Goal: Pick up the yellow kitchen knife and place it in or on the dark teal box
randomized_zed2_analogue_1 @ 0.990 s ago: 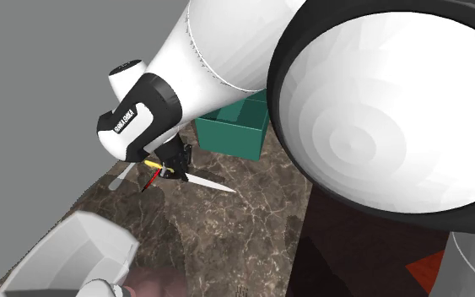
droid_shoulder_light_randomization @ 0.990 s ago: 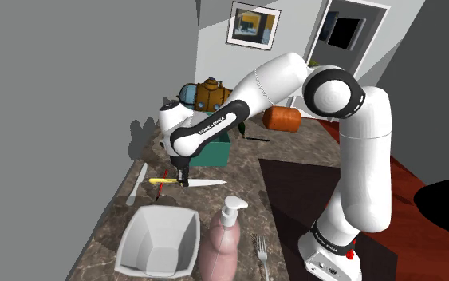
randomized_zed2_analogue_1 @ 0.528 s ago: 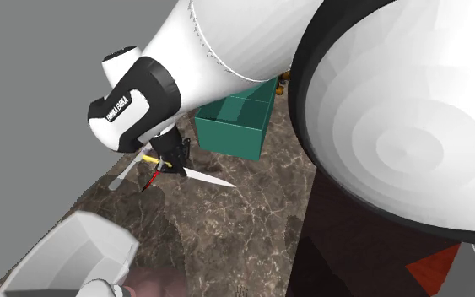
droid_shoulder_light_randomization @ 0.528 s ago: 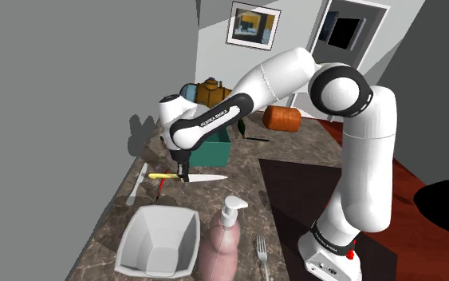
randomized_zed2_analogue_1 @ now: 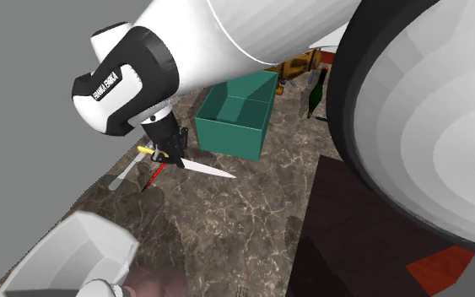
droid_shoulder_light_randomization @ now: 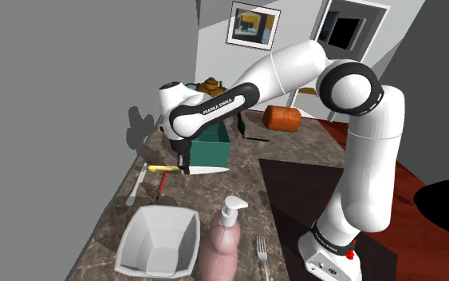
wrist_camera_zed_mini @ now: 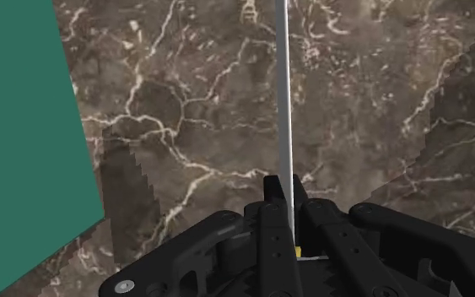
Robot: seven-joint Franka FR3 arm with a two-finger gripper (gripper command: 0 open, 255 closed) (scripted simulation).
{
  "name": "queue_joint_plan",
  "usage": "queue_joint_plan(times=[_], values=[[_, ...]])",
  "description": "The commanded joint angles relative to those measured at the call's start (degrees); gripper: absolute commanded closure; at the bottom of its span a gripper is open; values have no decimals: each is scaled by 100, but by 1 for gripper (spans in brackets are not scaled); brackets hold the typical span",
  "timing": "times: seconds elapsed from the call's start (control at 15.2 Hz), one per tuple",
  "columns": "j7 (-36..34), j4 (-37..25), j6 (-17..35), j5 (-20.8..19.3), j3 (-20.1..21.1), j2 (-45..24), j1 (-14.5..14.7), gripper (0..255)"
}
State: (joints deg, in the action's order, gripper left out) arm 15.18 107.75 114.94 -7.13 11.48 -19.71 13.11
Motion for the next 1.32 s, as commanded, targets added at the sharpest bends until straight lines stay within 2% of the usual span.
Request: queue_joint_plan(times=[0.0,1.25], values=[[9,-42,-128,25,13,86,1,255],[152,-800,-1414,178,59,632,-20,255]])
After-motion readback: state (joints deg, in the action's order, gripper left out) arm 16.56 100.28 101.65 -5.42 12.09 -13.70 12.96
